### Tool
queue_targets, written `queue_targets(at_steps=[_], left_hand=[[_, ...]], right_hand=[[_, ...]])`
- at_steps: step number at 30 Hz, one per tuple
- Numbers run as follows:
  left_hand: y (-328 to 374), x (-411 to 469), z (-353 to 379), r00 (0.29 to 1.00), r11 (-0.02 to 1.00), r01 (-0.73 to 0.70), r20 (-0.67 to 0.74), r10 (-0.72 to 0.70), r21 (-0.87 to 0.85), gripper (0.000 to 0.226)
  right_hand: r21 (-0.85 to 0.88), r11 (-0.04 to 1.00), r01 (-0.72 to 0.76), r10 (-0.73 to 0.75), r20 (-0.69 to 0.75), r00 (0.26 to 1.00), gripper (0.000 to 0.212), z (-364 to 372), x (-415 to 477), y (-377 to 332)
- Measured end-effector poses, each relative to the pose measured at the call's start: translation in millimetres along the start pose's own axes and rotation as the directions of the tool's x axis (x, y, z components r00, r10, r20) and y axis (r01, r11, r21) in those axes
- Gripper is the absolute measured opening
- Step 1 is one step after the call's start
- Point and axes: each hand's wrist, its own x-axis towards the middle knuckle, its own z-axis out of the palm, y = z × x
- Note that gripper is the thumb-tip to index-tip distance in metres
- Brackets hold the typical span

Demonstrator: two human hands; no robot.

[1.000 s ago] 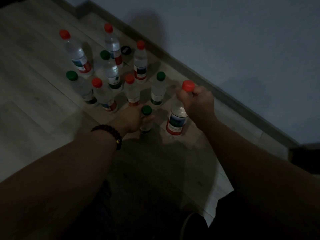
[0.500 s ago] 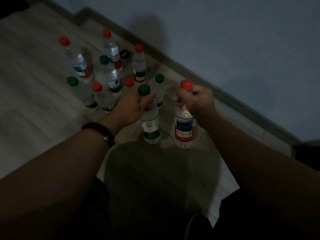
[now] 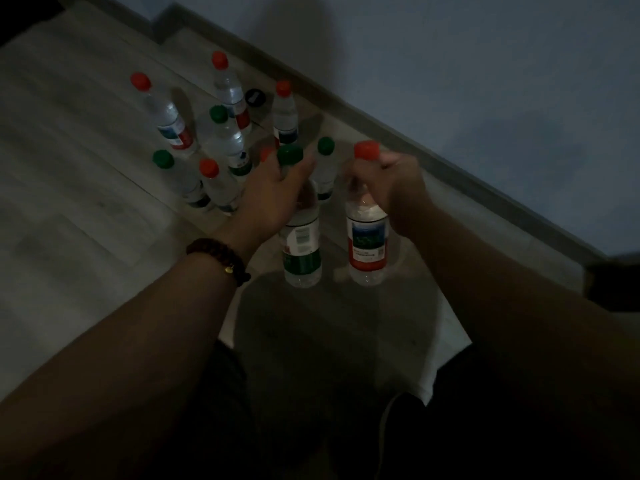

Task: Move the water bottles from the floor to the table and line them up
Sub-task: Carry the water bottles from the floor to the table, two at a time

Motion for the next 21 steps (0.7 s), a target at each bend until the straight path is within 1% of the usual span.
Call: queue_targets(at_steps=[2, 4, 6, 8, 10, 12, 15, 17, 19, 21], left_hand=[[32, -18, -10, 0.998, 0.999, 0.046, -0.033, -0.045, 0.005, 0.042], [76, -36, -25, 0.995, 0.997, 0.081, -0.06, -0.081, -0.015, 0.042], [132, -55, -40, 0.989, 0.988, 0.139, -0.051, -0.142, -0.066, 0.041], [194, -75, -58, 0.978, 0.971, 0.197, -0.044, -0.205, -0.136, 0.043], [263, -95, -76, 0.975, 0.966, 0.211, -0.038, -0.219, -0.15, 0.05], [331, -118, -93, 0.979, 0.969, 0.197, -0.026, -0.203, -0.149, 0.051], [429, -152, -117, 0.981, 0.975, 0.192, 0.022, -0.191, -0.115, 0.053], [485, -172, -131, 0.988, 0.985, 0.156, 0.034, -0.154, -0.072, 0.046], [534, -189, -145, 0.994, 0.994, 0.099, 0.046, -0.097, -0.052, 0.042], [571, -202, -156, 0.997, 0.999, 0.025, 0.076, -0.023, -0.027, 0.037]], right_hand=[[0.005, 1.0, -0.024, 0.023, 0.037, 0.999, 0.019, -8, -21, -26], [0.041, 0.996, -0.078, 0.078, 0.012, 0.997, 0.023, -24, -53, -60], [0.097, 0.985, -0.144, 0.147, -0.017, 0.989, 0.024, -45, -90, -100], [0.133, 0.977, -0.168, 0.17, -0.002, 0.985, 0.024, -69, -126, -147], [0.163, 0.965, -0.206, 0.206, 0.015, 0.978, 0.021, -97, -161, -201], [0.208, 0.947, -0.246, 0.247, 0.02, 0.969, 0.017, -126, -196, -259], [0.26, 0.933, -0.249, 0.25, 0.031, 0.968, 0.006, -167, -249, -346], [0.267, 0.935, -0.232, 0.237, 0.013, 0.971, 0.007, -191, -280, -397], [0.266, 0.943, -0.201, 0.213, -0.016, 0.977, 0.013, -212, -306, -442], [0.243, 0.955, -0.17, 0.194, -0.08, 0.978, 0.015, -229, -329, -475]])
